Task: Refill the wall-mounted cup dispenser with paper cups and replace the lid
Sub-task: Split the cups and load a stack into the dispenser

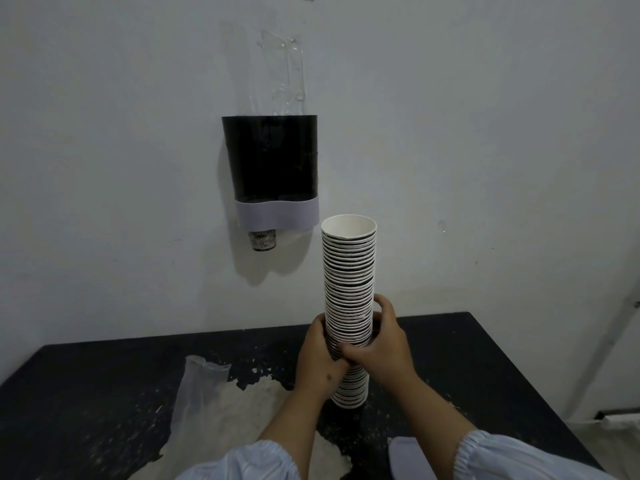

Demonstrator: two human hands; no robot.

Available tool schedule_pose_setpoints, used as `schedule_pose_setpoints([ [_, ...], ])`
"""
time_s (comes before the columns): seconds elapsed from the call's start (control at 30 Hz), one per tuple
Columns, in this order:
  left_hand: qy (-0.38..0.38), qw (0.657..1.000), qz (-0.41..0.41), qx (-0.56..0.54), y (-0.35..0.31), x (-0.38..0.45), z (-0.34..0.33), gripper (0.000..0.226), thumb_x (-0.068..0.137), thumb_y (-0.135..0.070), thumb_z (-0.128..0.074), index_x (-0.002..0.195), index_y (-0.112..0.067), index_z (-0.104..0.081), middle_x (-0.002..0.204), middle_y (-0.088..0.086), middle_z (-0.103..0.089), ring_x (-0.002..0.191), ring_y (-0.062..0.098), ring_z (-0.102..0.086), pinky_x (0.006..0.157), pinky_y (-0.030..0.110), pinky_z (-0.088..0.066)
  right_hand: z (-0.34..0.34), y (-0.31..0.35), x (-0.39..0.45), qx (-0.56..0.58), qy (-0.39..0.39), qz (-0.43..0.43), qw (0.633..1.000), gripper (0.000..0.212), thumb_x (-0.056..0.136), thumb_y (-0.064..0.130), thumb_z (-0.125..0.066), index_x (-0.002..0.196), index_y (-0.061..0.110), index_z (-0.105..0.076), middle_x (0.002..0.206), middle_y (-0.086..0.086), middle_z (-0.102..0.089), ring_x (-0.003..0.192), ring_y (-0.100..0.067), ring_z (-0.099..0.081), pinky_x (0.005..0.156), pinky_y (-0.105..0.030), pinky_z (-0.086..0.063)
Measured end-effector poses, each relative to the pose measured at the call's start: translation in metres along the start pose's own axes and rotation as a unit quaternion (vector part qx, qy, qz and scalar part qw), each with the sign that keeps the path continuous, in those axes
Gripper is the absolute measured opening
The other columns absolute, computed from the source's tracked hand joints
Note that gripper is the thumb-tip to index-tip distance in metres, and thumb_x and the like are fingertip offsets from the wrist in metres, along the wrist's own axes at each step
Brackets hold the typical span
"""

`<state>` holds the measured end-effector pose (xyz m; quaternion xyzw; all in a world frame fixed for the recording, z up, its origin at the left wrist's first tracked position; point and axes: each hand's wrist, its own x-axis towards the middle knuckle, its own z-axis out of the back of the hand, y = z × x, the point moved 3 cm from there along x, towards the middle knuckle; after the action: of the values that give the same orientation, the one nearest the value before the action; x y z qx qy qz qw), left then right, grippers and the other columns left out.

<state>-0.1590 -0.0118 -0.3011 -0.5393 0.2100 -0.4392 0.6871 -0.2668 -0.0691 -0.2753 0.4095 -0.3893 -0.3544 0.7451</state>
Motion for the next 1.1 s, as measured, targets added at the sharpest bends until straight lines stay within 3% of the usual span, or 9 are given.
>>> schedule_pose_setpoints([
  [0.27,0.005,1.000,-0.001,-0.009,-0.001,-0.001,0.002,0.064,0.067,-0.021,-0.075,0.124,-0.023,-0.046,0.111,-0.008,-0.058,0.103,0.008,-0.056,0.075,0.011,-0.042,0.002,0.003,0.000,0.013,-0.013,0.008,1.000,0.096,0.059,0.026,-0.085,0.138,0.022,-0.030,0.101,0.007,-0.060,0.091,-0.009,-0.062,0.069,-0.016,-0.051],
  [0.43,0.016,1.000,-0.001,-0.020,-0.002,0.002,0.001,0.058,0.066,-0.015,-0.077,0.116,-0.025,-0.049,0.112,-0.006,-0.060,0.106,0.010,-0.058,0.087,0.026,-0.050,0.007,0.014,0.006,0.042,-0.024,0.021,0.999,0.082,0.060,0.023,-0.085,0.128,0.028,-0.040,0.098,0.018,-0.058,0.087,0.001,-0.060,0.059,-0.011,-0.051],
  [0.53,0.030,0.999,-0.005,-0.027,-0.007,0.001,0.002,0.061,0.065,-0.019,-0.079,0.118,-0.026,-0.049,0.117,-0.006,-0.059,0.109,0.010,-0.057,0.093,0.033,-0.051,0.010,0.020,0.009,0.053,-0.026,0.035,0.998,0.076,0.060,0.022,-0.085,0.124,0.031,-0.044,0.103,0.016,-0.060,0.091,0.000,-0.061,0.061,-0.009,-0.052],
  [0.77,0.041,0.998,-0.045,-0.028,-0.028,0.005,0.014,0.069,0.066,-0.024,-0.078,0.126,-0.024,-0.045,0.122,-0.005,-0.057,0.113,0.011,-0.056,0.095,0.036,-0.052,0.012,0.029,0.011,0.068,-0.034,0.049,0.996,0.073,0.060,0.018,-0.083,0.120,0.034,-0.045,0.103,0.017,-0.060,0.089,0.011,-0.060,0.061,-0.006,-0.050],
  [0.87,0.023,0.997,-0.061,-0.031,-0.044,0.011,0.022,0.066,0.067,-0.025,-0.077,0.124,-0.025,-0.045,0.118,-0.007,-0.056,0.106,0.005,-0.055,0.083,0.021,-0.051,0.014,0.038,0.016,0.076,-0.039,0.063,0.994,0.072,0.062,0.014,-0.082,0.120,0.033,-0.043,0.098,0.021,-0.057,0.087,0.022,-0.054,0.058,-0.001,-0.046],
  [0.97,0.015,0.996,-0.087,-0.034,-0.064,0.016,0.029,0.059,0.068,-0.021,-0.075,0.114,-0.037,-0.043,0.107,-0.019,-0.056,0.095,-0.006,-0.055,0.063,0.004,-0.046,0.018,0.051,0.022,0.078,-0.039,0.079,0.993,0.074,0.062,0.014,-0.082,0.124,0.030,-0.044,0.100,0.022,-0.057,0.088,0.021,-0.055,0.060,-0.001,-0.046],
  [1.1,0.017,0.992,-0.118,-0.030,-0.087,0.023,0.038,0.060,0.071,-0.022,-0.073,0.119,-0.037,-0.039,0.108,-0.020,-0.053,0.098,-0.004,-0.053,0.068,0.007,-0.046,0.026,0.069,0.032,0.079,-0.043,0.102,0.991,0.075,0.063,0.016,-0.081,0.126,0.032,-0.043,0.103,0.025,-0.055,0.090,0.012,-0.056,0.062,-0.004,-0.049],
])
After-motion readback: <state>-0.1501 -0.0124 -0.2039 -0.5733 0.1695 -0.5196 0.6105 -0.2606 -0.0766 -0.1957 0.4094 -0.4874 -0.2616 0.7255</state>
